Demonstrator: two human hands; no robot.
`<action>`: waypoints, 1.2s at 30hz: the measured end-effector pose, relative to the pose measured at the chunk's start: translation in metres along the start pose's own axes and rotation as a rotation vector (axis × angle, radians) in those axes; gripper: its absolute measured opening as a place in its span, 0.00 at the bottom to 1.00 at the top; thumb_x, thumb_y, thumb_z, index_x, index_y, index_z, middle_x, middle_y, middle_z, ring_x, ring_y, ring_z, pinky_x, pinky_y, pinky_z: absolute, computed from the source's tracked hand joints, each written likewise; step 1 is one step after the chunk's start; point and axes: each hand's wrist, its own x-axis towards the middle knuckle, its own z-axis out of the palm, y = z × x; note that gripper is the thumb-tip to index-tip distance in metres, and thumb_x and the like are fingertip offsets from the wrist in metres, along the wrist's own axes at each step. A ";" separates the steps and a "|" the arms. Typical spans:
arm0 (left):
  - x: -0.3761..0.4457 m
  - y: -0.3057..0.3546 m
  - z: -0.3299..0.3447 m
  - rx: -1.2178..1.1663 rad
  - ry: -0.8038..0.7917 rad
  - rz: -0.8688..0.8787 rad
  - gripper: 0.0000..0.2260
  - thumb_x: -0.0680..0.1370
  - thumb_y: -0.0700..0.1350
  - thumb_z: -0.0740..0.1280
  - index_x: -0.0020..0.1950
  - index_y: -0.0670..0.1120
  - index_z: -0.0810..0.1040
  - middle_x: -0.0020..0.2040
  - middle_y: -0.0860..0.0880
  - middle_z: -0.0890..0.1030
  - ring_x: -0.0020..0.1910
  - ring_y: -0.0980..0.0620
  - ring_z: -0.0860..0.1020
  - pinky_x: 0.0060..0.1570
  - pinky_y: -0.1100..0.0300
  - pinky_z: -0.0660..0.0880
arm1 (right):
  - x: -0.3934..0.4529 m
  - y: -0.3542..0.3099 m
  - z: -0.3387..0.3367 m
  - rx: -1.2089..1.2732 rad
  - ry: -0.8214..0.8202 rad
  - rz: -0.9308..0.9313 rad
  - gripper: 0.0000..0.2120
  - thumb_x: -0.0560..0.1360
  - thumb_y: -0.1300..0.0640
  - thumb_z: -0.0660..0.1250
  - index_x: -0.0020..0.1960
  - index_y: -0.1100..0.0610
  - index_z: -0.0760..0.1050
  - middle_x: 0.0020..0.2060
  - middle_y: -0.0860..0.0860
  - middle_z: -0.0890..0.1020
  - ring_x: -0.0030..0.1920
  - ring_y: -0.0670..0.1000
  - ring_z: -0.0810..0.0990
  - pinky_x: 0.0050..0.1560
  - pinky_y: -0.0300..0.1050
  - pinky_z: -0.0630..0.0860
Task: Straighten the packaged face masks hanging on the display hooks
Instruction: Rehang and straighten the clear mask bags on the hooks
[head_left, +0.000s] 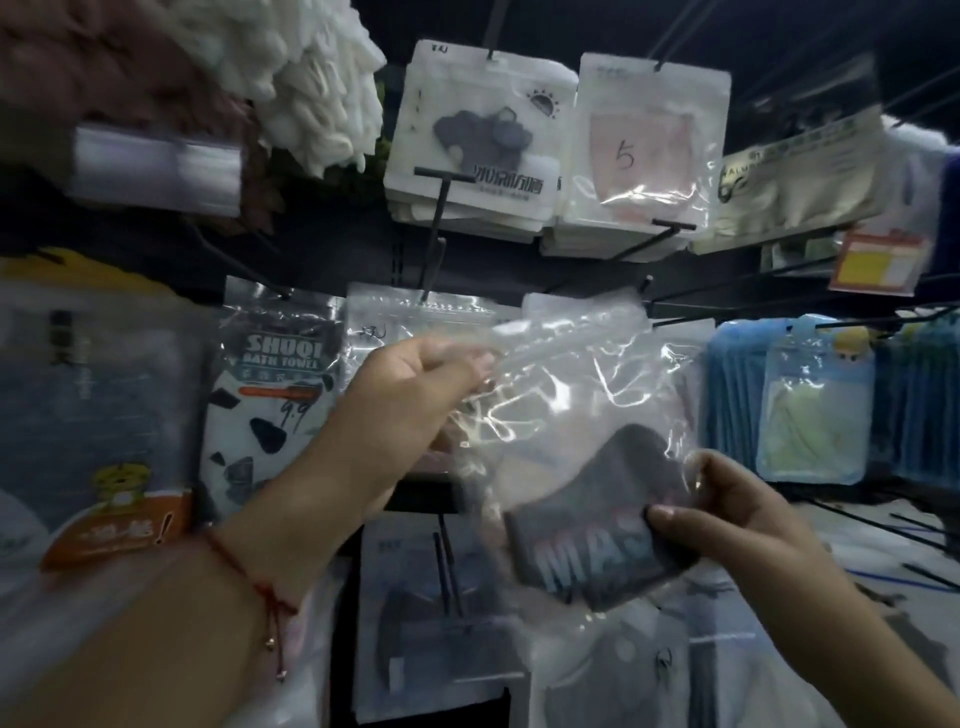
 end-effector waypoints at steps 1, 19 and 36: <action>0.001 -0.002 -0.008 0.064 -0.001 -0.005 0.04 0.78 0.46 0.71 0.49 0.52 0.85 0.42 0.47 0.86 0.33 0.51 0.80 0.30 0.56 0.77 | 0.001 0.000 0.003 -0.055 -0.017 0.015 0.14 0.65 0.62 0.72 0.50 0.58 0.78 0.39 0.55 0.85 0.42 0.55 0.84 0.41 0.40 0.80; -0.008 0.011 -0.046 0.230 -0.011 -0.028 0.09 0.75 0.46 0.73 0.52 0.44 0.83 0.39 0.49 0.86 0.31 0.56 0.80 0.28 0.66 0.73 | 0.084 -0.069 0.067 -1.139 -0.213 -0.582 0.08 0.73 0.44 0.65 0.51 0.40 0.78 0.45 0.35 0.77 0.46 0.36 0.75 0.49 0.37 0.75; -0.009 0.031 -0.065 0.264 0.087 0.109 0.10 0.76 0.40 0.72 0.55 0.49 0.81 0.43 0.45 0.86 0.33 0.54 0.83 0.27 0.64 0.75 | 0.070 -0.098 0.044 -1.263 -0.078 -0.847 0.07 0.76 0.55 0.66 0.48 0.49 0.84 0.49 0.45 0.84 0.48 0.51 0.83 0.52 0.49 0.76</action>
